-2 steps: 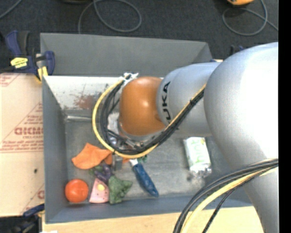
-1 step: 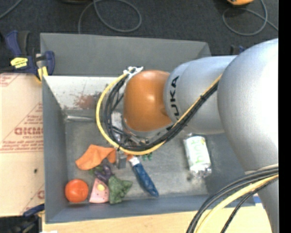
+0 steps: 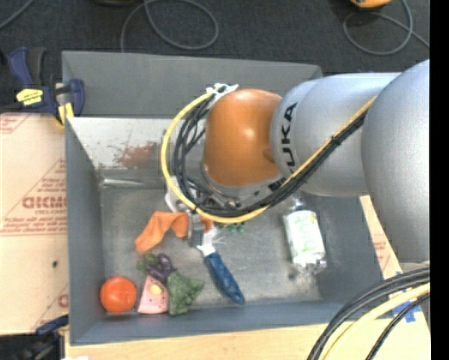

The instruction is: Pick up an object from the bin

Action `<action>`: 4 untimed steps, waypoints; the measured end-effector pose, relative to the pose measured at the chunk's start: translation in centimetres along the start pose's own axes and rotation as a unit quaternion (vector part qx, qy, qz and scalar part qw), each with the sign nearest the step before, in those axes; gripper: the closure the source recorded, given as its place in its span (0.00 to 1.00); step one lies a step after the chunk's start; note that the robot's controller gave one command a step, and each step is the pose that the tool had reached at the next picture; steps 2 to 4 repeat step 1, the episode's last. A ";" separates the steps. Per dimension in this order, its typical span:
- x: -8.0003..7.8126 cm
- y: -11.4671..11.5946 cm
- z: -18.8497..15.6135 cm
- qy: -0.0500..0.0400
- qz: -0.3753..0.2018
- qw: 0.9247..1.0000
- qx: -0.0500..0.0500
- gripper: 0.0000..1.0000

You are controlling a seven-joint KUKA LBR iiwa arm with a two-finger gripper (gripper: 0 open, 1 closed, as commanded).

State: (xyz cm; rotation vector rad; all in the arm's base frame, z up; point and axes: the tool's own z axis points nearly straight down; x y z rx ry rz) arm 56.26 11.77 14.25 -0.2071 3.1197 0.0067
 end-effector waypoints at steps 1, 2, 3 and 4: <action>-0.1 1.8 -7.3 0.006 -0.017 1.000 0.001 1.00; -0.1 1.8 -7.3 0.006 -0.017 1.000 0.001 1.00; -0.1 1.8 -7.3 0.006 -0.017 1.000 0.001 1.00; -0.1 1.8 -7.3 0.006 -0.017 1.000 0.001 1.00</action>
Offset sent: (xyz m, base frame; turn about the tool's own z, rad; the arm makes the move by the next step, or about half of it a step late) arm 0.0000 0.0000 0.0000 0.0000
